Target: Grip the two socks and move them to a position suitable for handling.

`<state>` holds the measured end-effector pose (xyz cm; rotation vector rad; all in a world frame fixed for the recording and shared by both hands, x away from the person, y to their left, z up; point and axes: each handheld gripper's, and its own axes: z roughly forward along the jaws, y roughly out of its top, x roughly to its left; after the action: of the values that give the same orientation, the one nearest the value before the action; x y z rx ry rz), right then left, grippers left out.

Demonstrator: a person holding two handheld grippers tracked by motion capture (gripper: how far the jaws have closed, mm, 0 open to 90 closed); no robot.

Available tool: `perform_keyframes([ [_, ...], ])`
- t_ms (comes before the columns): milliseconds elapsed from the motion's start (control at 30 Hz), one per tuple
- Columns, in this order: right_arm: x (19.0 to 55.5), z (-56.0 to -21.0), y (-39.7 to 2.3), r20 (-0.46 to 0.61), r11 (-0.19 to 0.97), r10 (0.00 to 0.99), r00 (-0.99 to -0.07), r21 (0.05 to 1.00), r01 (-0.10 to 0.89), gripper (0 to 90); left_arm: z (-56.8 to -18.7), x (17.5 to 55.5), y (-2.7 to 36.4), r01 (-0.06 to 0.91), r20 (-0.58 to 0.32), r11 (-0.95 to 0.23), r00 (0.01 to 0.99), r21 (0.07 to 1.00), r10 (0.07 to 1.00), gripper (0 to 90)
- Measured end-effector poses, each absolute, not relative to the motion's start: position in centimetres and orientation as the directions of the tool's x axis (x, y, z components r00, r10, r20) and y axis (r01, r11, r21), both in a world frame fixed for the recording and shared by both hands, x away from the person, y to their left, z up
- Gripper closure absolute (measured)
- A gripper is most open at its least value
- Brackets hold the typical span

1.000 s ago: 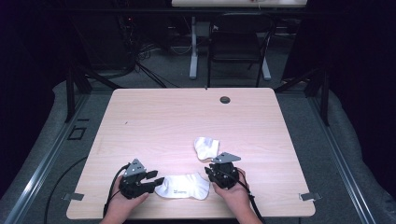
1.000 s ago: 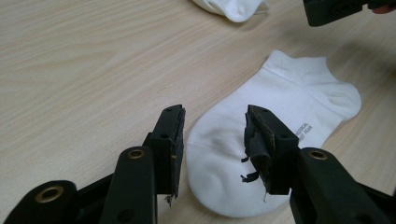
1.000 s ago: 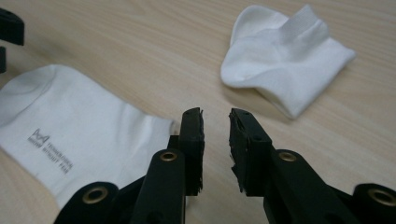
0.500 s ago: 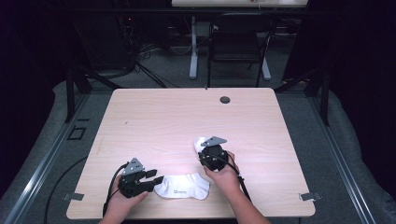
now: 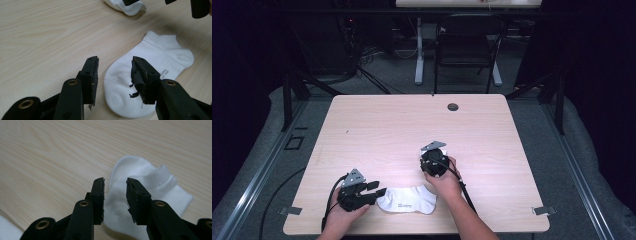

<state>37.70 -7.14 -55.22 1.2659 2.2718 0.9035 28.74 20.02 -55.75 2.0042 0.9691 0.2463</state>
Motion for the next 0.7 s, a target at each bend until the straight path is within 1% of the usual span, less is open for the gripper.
perform_keyframes([
  [167,38.2,-56.1,-6.7,0.0,0.379,0.856,-0.517,0.679,0.628,65.6,-55.8,28.8,20.0,0.538,-0.176,-0.323,0.682,0.779,0.71,56.8],
  [267,38.3,-56.6,-6.3,-0.035,0.411,0.855,-0.518,0.656,0.633,66.2,-55.8,28.8,19.9,0.536,-0.176,-0.322,0.682,0.78,0.71,56.8],
  [367,38.3,-56.9,-6.1,-0.075,0.439,0.855,-0.513,0.634,0.637,74.0,-55.8,28.9,20.0,0.535,-0.172,-0.325,0.683,0.78,0.71,56.8],
  [433,38.3,-56.9,-6.2,-0.088,0.439,0.858,-0.506,0.637,0.634,79.8,-55.9,28.9,19.9,0.535,-0.174,-0.324,0.683,0.78,0.709,56.8],
  [500,38.2,-57.0,-6.2,-0.069,0.42,0.864,-0.499,0.647,0.636,84.6,-55.9,28.8,19.8,0.534,-0.172,-0.326,0.684,0.781,0.709,56.8],
  [533,38.2,-56.9,-6.2,-0.076,0.431,0.86,-0.505,0.638,0.638,88.4,-55.9,28.8,19.8,0.534,-0.172,-0.326,0.684,0.78,0.709,56.8],
  [700,37.5,-56.6,-6.3,-0.064,0.437,0.851,-0.521,0.636,0.636,89.9,-55.9,28.8,19.7,0.546,-0.192,-0.314,0.68,0.777,0.707,56.8],
])
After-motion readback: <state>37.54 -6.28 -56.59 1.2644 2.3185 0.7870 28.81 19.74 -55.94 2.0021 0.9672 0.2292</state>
